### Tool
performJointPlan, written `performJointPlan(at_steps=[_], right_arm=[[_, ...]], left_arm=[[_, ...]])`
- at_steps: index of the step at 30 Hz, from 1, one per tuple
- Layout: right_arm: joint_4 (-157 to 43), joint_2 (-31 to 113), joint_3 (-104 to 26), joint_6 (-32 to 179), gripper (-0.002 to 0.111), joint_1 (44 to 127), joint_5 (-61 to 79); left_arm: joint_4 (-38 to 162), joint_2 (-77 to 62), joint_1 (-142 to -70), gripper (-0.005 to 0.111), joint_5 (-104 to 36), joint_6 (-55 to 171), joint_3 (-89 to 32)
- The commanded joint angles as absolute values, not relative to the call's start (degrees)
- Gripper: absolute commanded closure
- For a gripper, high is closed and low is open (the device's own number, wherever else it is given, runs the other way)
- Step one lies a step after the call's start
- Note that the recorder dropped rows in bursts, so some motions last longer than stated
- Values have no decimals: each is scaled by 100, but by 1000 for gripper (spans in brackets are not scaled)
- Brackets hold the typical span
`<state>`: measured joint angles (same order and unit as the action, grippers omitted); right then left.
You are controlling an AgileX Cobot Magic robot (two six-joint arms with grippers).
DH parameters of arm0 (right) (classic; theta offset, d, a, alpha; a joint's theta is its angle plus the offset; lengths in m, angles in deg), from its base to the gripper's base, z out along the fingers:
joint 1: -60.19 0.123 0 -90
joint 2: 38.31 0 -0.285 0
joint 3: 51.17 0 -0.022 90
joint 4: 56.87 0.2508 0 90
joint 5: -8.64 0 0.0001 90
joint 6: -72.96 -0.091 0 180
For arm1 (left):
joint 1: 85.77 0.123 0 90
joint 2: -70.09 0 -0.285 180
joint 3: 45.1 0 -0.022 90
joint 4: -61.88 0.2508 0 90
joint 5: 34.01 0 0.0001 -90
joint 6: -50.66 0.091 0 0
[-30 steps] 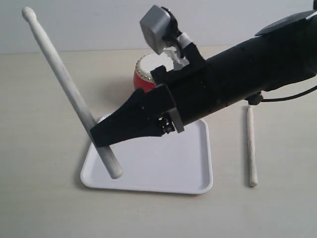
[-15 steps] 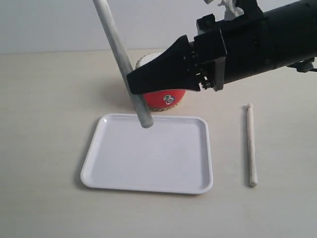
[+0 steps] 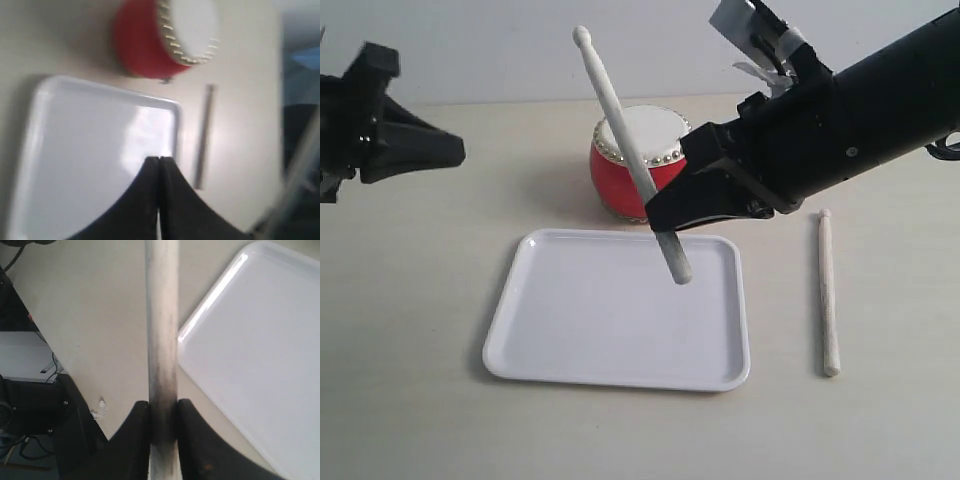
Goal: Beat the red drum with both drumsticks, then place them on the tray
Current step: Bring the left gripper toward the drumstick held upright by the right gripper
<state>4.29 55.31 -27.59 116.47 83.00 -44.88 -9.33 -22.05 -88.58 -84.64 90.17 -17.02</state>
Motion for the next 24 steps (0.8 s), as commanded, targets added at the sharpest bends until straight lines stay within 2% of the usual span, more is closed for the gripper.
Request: performJointPlan(at_steps=[1,5,10,13,18,24], right_arm=[[469,5483,-2749,11638,108,8267,-4441],[849,5582,-2749,11429,108,8278,-4440],[1700,5740,-2749,11378,108,8278,-4662],[1667,5850,-2749,11378,108,8278,-4845],[1807,5887,-2749,11361,108,8287,-5345],[1922,5887,-2749,11361,108,8287,-5318]], left_arm=[[-2623,-2258,-8537,107,-10398,10741,-1392],[-3354,-2221,-8882,102,-10398,11586,-722],[-3697,-2221,-9268,67,-10398,11906,-122],[-3807,-2221,-9413,54,-10398,12051,-81],[-3807,-2221,-9563,51,-10398,12164,-92],[-3807,-2221,-9773,51,-10398,12163,-92]])
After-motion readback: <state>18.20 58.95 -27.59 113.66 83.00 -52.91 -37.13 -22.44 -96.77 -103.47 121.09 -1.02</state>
